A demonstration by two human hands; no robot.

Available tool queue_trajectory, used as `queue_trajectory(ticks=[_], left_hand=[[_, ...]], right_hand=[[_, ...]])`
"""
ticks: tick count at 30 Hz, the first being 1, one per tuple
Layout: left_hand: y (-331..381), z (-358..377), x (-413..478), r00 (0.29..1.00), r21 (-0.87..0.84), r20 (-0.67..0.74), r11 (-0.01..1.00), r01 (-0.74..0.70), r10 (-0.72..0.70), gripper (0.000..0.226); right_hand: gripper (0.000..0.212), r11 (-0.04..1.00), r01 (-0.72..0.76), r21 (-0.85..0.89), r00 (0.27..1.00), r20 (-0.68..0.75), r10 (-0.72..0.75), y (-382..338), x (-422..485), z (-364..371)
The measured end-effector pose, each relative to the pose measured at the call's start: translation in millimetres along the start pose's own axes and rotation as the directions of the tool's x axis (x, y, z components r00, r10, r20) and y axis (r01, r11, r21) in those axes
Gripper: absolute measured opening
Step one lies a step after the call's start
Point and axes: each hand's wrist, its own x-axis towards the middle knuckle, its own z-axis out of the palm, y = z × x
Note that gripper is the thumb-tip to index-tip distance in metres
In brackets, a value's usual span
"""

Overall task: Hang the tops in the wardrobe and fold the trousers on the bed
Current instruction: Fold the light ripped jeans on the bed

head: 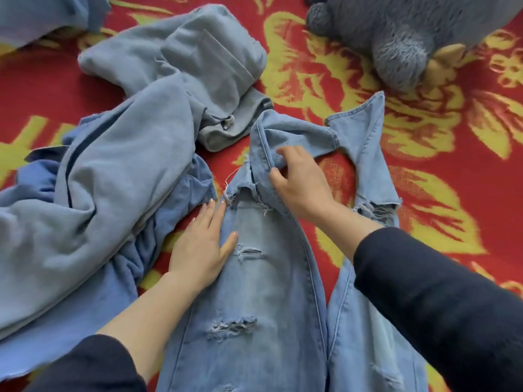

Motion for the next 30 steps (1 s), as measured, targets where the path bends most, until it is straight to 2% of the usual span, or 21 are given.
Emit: queue_trajectory(ticks=[3, 6, 7, 9, 10, 11, 13, 15, 16, 17, 19, 21, 22, 23, 24, 26, 30], left_hand=[[1.6, -5.6, 2.5, 0.999, 0.0, -0.021, 0.999, 0.041, -0.041, 0.081], [10.7, -11.2, 6.9, 0.996, 0.005, 0.013, 0.996, 0.089, -0.089, 0.075], [14.2, -16.4, 9.9, 0.991, -0.001, 0.029, 0.992, 0.127, -0.127, 0.071], [17.2, -28.8, 22.6, 0.981, 0.023, 0.051, 0.983, 0.184, -0.185, 0.068], [15.6, -34.4, 28.6, 0.977, 0.035, 0.06, 0.979, 0.202, -0.203, 0.065], [13.8, -39.3, 34.3, 0.974, 0.023, 0.066, 0.976, 0.215, -0.216, 0.063], [10.0, -44.5, 39.4, 0.967, -0.033, 0.085, 0.97, 0.242, -0.239, 0.059], [11.6, -47.1, 38.8, 0.962, -0.077, 0.112, 0.963, 0.257, -0.248, 0.059], [13.3, -47.9, 39.0, 0.959, -0.097, 0.126, 0.959, 0.267, -0.255, 0.06], [14.2, -48.6, 39.5, 0.955, -0.118, 0.142, 0.953, 0.279, -0.262, 0.061], [10.5, -49.0, 45.4, 0.949, -0.139, 0.167, 0.947, 0.29, -0.266, 0.065], [5.5, -49.4, 52.5, 0.945, -0.122, 0.194, 0.949, 0.29, -0.263, 0.075], [5.0, -49.6, 55.0, 0.944, -0.099, 0.209, 0.955, 0.279, -0.254, 0.079], [5.5, -49.8, 56.6, 0.942, -0.073, 0.226, 0.96, 0.269, -0.247, 0.081], [6.6, -50.0, 57.6, 0.94, -0.05, 0.236, 0.962, 0.267, -0.248, 0.08], [8.1, -50.9, 59.4, 0.936, -0.043, 0.223, 0.956, 0.289, -0.273, 0.072], [16.2, -53.7, 58.5, 0.928, 0.027, 0.218, 0.952, 0.304, -0.302, 0.068]], right_hand=[[0.038, 1.0, 0.004, -0.006, 1.0, 0.03, -0.004, -28.0, 40.7, 18.5], [0.055, 0.978, -0.174, -0.113, 0.975, 0.116, 0.187, -30.1, 62.1, 36.8], [0.051, 0.965, -0.247, -0.091, 0.959, 0.121, 0.257, -28.3, 65.4, 37.0], [0.022, 0.927, -0.362, 0.099, 0.93, 0.106, 0.352, -24.1, 72.6, 26.2], [0.007, 0.865, -0.42, 0.273, 0.907, 0.097, 0.409, -23.2, 77.5, 18.7], [0.012, 0.753, -0.456, 0.474, 0.879, 0.106, 0.465, -23.2, 82.6, 8.3], [0.014, 0.434, -0.371, 0.821, 0.881, 0.164, 0.443, -20.9, 92.6, -16.3], [0.053, 0.187, -0.204, 0.961, 0.934, 0.134, 0.331, -10.4, 100.1, -40.1], [0.069, 0.13, -0.133, 0.983, 0.945, 0.086, 0.315, -0.6, 104.3, -48.5], [0.075, 0.115, -0.096, 0.989, 0.943, 0.053, 0.329, 9.1, 105.3, -54.6], [0.072, 0.157, -0.166, 0.974, 0.9, 0.084, 0.427, 32.6, 104.4, -52.3], [0.077, 0.213, -0.399, 0.892, 0.816, 0.24, 0.526, 48.6, 98.9, -38.0], [0.081, 0.292, -0.51, 0.809, 0.774, 0.283, 0.567, 53.2, 95.3, -32.6], [0.073, 0.398, -0.591, 0.701, 0.75, 0.296, 0.592, 55.3, 92.6, -28.4], [0.054, 0.516, -0.624, 0.587, 0.752, 0.273, 0.6, 55.0, 90.0, -25.6], [0.02, 0.672, -0.599, 0.436, 0.787, 0.166, 0.594, 54.9, 88.5, -21.3], [0.011, 0.883, -0.404, 0.24, 0.898, -0.08, 0.432, 66.3, 88.6, -28.3]])
